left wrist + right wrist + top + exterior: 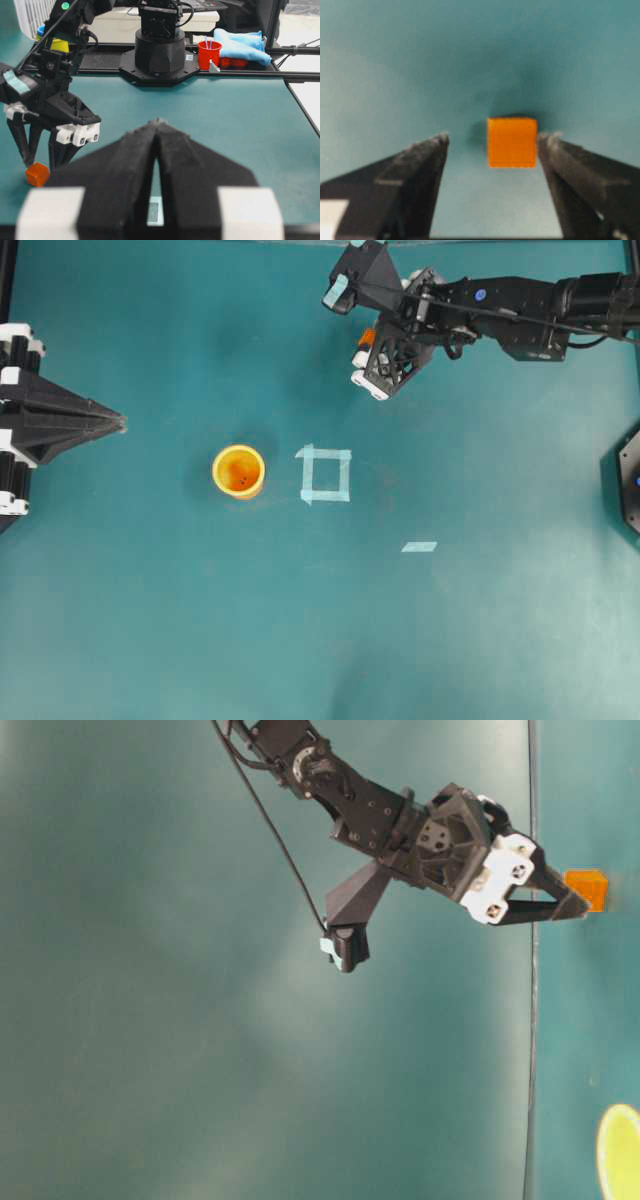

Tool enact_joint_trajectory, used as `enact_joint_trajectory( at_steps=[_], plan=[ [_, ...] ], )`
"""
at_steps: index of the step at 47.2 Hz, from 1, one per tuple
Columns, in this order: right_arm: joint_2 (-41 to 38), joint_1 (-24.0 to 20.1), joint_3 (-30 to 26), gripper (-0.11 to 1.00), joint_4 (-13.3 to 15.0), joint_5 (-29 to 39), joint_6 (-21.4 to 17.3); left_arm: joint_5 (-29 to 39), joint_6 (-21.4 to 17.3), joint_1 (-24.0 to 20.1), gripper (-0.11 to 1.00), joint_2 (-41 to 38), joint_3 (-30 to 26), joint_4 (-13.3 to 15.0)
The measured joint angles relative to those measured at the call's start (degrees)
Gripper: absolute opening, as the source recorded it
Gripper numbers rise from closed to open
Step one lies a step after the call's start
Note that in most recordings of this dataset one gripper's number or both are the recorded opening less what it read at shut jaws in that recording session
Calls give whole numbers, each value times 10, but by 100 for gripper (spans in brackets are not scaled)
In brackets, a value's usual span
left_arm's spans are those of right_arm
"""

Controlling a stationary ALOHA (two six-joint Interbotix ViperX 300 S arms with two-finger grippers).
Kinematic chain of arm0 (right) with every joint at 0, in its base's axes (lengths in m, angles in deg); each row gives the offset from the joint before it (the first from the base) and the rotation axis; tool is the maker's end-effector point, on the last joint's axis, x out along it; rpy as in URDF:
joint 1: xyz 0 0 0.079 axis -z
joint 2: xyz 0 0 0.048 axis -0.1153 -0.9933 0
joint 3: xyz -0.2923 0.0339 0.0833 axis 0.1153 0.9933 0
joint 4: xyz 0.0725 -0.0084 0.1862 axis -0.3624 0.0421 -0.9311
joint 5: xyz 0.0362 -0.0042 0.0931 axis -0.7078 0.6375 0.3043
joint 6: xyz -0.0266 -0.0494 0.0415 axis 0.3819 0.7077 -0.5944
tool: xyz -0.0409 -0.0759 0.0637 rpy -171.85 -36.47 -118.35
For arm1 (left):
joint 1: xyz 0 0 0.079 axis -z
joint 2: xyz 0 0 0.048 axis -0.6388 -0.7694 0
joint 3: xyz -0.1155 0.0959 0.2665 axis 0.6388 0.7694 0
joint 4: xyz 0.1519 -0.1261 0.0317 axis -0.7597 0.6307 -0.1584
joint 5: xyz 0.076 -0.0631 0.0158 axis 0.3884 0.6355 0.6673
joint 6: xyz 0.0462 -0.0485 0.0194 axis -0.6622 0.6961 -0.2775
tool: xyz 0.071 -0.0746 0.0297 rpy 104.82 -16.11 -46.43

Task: Lift the orange block with right arm.
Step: 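Lower the right gripper around the orange cube and close it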

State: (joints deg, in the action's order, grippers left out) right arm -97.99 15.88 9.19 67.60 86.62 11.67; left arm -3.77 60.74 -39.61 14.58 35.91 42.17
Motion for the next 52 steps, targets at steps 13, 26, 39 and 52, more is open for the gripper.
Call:
enact_joint_trajectory(
  at_steps=[13, 26, 39, 52],
  plan=[
    [-4, 13, 0, 67, 7, -13, 0, 3, 1, 0, -1, 0, 0, 0],
    [-9, 16, 0, 67, 7, -15, 0, 10, 0, 0, -1, 0, 1, 0],
    [-14, 16, 0, 66, 7, -15, 0, 11, 0, 0, -1, 0, 0, -1],
    [-14, 15, 1, 40, 7, -15, 0, 14, 1, 0, -1, 0, 1, -1]
  ],
)
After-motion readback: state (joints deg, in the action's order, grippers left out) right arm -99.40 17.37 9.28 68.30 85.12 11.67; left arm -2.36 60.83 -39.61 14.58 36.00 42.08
